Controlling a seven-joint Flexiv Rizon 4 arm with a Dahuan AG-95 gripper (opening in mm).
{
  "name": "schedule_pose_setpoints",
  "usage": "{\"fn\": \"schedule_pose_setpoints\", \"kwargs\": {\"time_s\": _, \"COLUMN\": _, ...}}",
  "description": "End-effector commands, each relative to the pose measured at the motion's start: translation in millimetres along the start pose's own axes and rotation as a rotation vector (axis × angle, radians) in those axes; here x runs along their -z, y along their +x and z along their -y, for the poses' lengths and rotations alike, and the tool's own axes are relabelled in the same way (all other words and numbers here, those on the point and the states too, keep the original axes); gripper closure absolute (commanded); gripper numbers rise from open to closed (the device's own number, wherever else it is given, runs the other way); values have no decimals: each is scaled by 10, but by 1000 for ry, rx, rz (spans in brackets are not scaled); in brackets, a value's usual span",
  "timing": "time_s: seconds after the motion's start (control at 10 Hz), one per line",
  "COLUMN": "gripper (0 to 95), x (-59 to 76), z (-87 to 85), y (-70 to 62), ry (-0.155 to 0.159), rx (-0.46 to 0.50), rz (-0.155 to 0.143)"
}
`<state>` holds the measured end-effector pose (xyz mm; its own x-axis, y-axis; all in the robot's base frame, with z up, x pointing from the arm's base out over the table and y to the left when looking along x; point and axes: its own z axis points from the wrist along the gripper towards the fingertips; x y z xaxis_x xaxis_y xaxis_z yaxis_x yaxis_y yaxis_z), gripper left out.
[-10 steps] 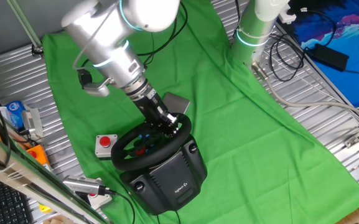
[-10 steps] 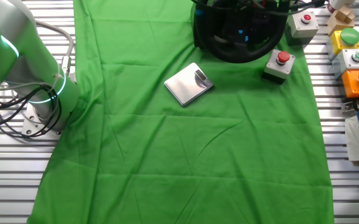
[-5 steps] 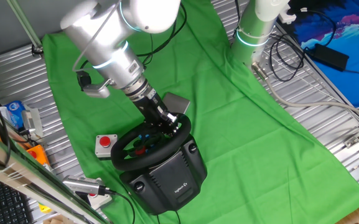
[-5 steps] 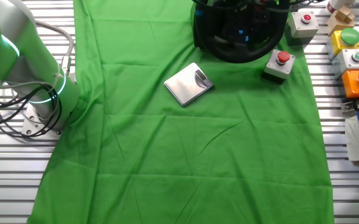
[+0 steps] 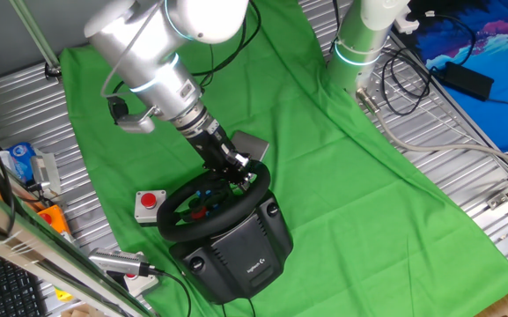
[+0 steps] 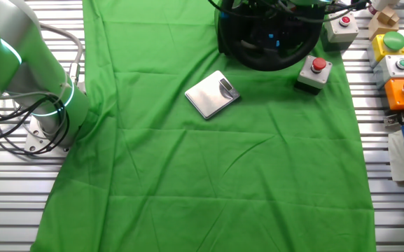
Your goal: Rotate the steering wheel 90 degrees clockwise
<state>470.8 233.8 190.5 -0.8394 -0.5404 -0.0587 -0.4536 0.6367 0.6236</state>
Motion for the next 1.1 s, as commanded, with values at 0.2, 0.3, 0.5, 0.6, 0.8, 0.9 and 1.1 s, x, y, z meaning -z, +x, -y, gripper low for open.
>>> {"fn": "schedule_pose_setpoints", "kwargs": {"time_s": 0.2, "gripper": 950, "x": 26, "z": 129, "y": 81, "ry": -7, "rx": 32, "rz": -13}}
{"fn": "schedule_pose_setpoints", "kwargs": {"time_s": 0.3, "gripper": 950, "x": 39, "z": 190, "y": 97, "ry": -7, "rx": 43, "rz": -20}}
{"fn": "schedule_pose_setpoints", "kwargs": {"time_s": 0.5, "gripper": 950, "x": 74, "z": 296, "y": 133, "ry": -12, "rx": 63, "rz": -29}}
{"fn": "schedule_pose_setpoints", "kwargs": {"time_s": 0.6, "gripper": 950, "x": 83, "z": 332, "y": 150, "ry": -12, "rx": 67, "rz": -33}}
{"fn": "schedule_pose_setpoints", "kwargs": {"time_s": 0.8, "gripper": 950, "x": 94, "z": 391, "y": 167, "ry": -12, "rx": 75, "rz": -40}}
{"fn": "schedule_pose_setpoints", "kwargs": {"time_s": 0.9, "gripper": 950, "x": 104, "z": 411, "y": 169, "ry": -12, "rx": 76, "rz": -43}}
{"fn": "schedule_pose_setpoints", "kwargs": {"time_s": 1.1, "gripper": 950, "x": 136, "z": 478, "y": 194, "ry": -9, "rx": 90, "rz": -55}}
